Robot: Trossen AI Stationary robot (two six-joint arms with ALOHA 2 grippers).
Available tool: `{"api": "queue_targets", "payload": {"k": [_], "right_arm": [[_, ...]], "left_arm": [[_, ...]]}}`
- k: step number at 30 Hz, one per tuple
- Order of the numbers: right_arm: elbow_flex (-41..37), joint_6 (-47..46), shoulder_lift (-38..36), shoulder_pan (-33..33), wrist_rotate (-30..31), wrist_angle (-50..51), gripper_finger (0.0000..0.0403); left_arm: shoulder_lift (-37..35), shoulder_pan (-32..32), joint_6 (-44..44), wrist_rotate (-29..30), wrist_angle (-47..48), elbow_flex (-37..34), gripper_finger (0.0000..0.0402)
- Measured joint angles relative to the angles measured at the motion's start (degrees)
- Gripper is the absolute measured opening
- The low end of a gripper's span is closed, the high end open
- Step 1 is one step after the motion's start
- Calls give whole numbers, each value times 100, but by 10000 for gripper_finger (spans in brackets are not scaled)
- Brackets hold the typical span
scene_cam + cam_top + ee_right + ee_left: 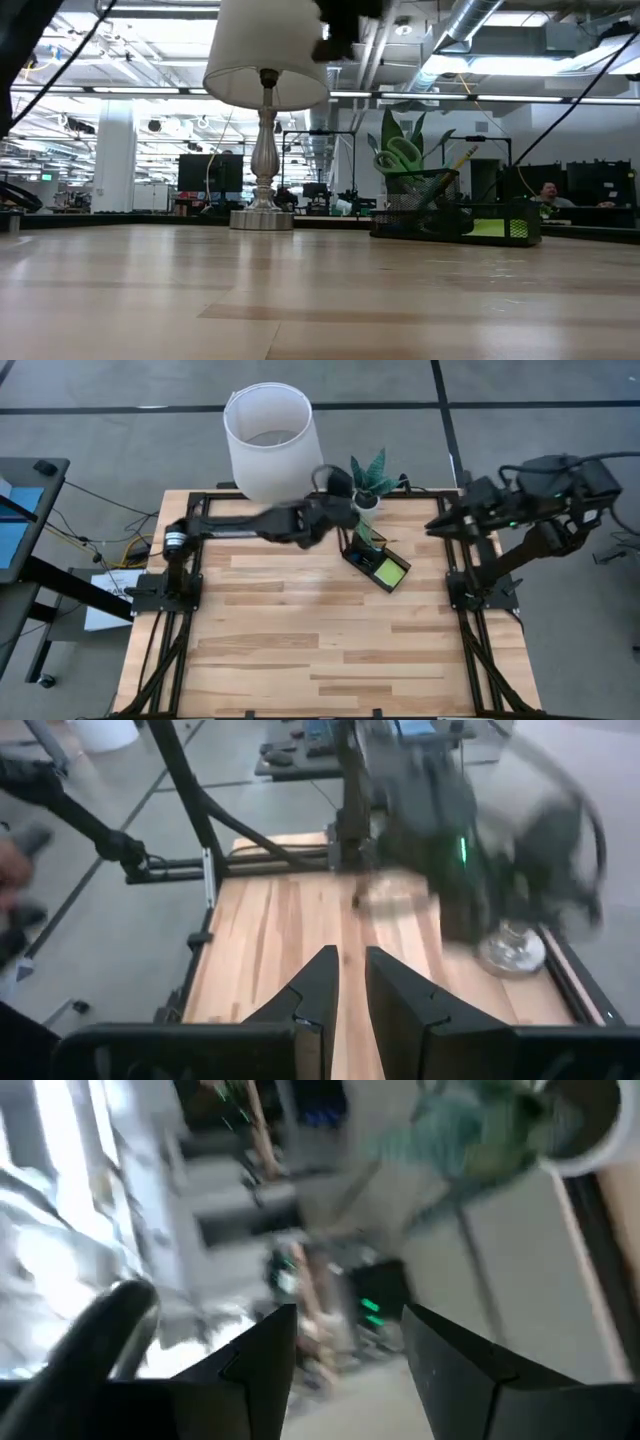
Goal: Pick and place office supplies into organizer
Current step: Return to Home Position
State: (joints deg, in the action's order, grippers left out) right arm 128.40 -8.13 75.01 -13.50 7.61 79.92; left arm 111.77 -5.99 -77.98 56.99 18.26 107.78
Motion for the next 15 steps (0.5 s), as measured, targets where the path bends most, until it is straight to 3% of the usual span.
{"api": "queue_targets", "payload": {"k": [5, 8, 11, 13, 15], "right_arm": [[-4, 152, -473, 13, 243, 455, 48], [-306, 546, -784, 2, 473, 495, 48], [-1129, 659, -1342, 0, 440, 142, 48], [-1987, 666, -1834, 0, 445, -359, 48], [-3004, 670, -2406, 0, 403, -1015, 48]], "left_arm": [[-844, -170, 2161, -27, 2955, 928, 176], [-1471, -293, 4067, -784, 4586, 1433, 176], [-2180, -550, 6393, -2739, 6012, 1646, 176], [-2674, -805, 7474, -4167, 6652, 1648, 176], [-3204, -887, 8022, -5027, 7148, 1475, 176]]}}
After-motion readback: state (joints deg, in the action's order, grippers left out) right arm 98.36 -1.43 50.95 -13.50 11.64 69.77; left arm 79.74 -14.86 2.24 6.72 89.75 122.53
